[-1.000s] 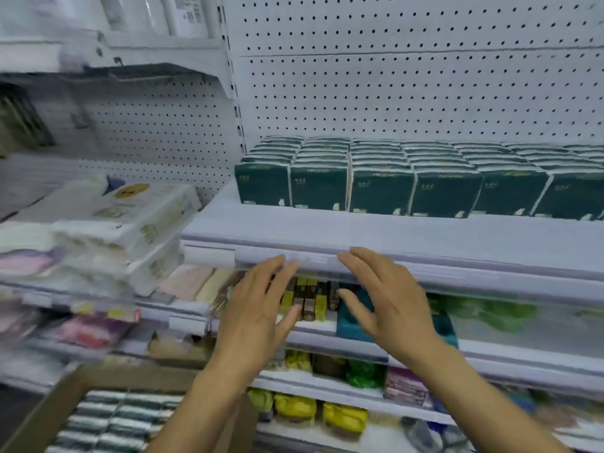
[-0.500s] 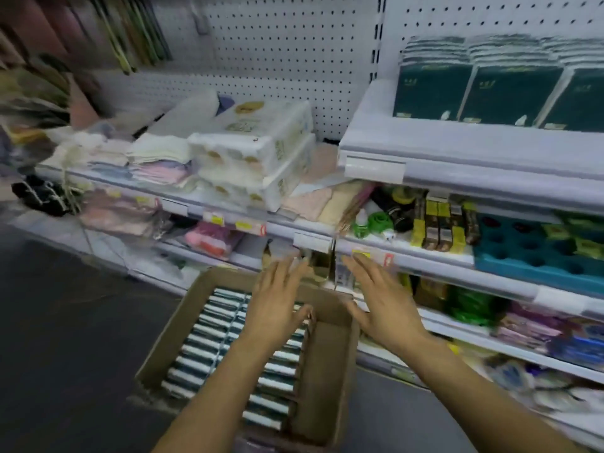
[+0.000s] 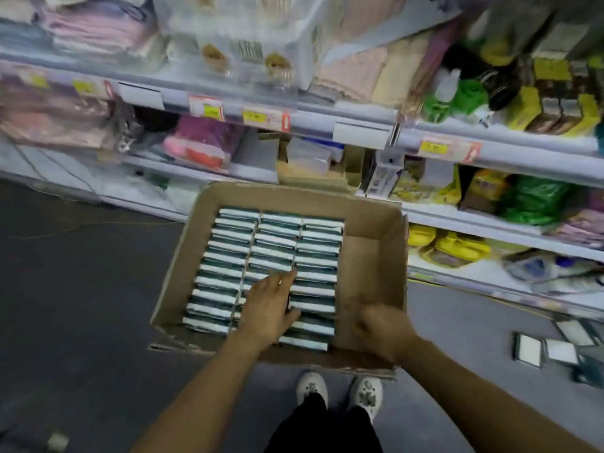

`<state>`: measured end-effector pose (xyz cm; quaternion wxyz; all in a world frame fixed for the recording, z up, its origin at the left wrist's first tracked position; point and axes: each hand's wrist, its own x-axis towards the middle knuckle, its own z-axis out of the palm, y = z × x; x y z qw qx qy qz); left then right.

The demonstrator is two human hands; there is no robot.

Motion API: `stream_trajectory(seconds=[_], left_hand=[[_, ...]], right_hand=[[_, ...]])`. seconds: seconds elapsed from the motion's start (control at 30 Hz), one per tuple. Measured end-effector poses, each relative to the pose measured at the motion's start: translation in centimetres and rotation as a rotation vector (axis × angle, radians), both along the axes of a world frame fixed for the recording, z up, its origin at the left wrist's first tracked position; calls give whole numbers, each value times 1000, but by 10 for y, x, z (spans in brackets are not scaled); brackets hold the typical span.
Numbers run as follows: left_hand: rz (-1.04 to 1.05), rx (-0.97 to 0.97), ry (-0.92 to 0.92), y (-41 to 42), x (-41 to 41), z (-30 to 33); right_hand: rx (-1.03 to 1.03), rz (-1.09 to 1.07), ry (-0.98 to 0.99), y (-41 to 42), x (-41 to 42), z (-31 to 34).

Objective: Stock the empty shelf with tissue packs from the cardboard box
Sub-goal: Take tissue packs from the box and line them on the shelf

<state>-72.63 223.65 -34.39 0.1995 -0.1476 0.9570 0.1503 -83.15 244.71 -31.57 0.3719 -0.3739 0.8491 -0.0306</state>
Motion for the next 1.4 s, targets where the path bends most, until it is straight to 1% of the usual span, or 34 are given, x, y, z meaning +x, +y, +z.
stream_trajectory(seconds=[0.07, 0.13, 0.27, 0.43, 0.57, 0.7, 0.77, 0.83, 0.93, 1.0, 1.07, 1.13, 1.23, 1.33, 1.4], left_hand=[[-12, 22, -55, 2, 2, -25], [-41, 28, -75, 4, 3, -46], [-112, 6, -81, 6, 3, -73], [-150, -130, -112, 9, 1, -94], [-183, -202, -171, 9, 5, -102], [-359, -235, -170, 11, 3, -109], [-308, -212, -158, 7, 2, -105], [-210, -125, -123, 2, 3, -97], [-79, 54, 4, -1, 5, -76], [91, 227, 18, 3, 0, -54], [313, 424, 16, 9, -9, -29], [506, 598, 104, 17, -22, -2], [746, 849, 271, 27, -44, 43], [792, 991, 377, 41, -67, 92], [782, 1054, 383, 56, -83, 123]], right_hand=[[51, -5, -55, -2, 1, -23], [74, -21, -50, -6, 1, -45], [-5, -81, -7, -20, -2, -90], [-44, 40, 94, -35, -6, -128], [8, 104, 169, -36, -6, -142], [5, 100, 193, -41, -11, -141], [-39, 46, 162, -38, -13, -135], [-90, -51, 129, -28, -18, -123], [-183, -230, 86, -10, -27, -94], [-253, -382, 54, 0, -34, -68], [-376, -550, 44, 8, -42, -44], [-521, -687, 43, 19, -48, -17], [-728, -797, 31, 37, -49, 32], [-902, -858, 15, 55, -44, 79], [-954, -829, 46, 68, -42, 105]])
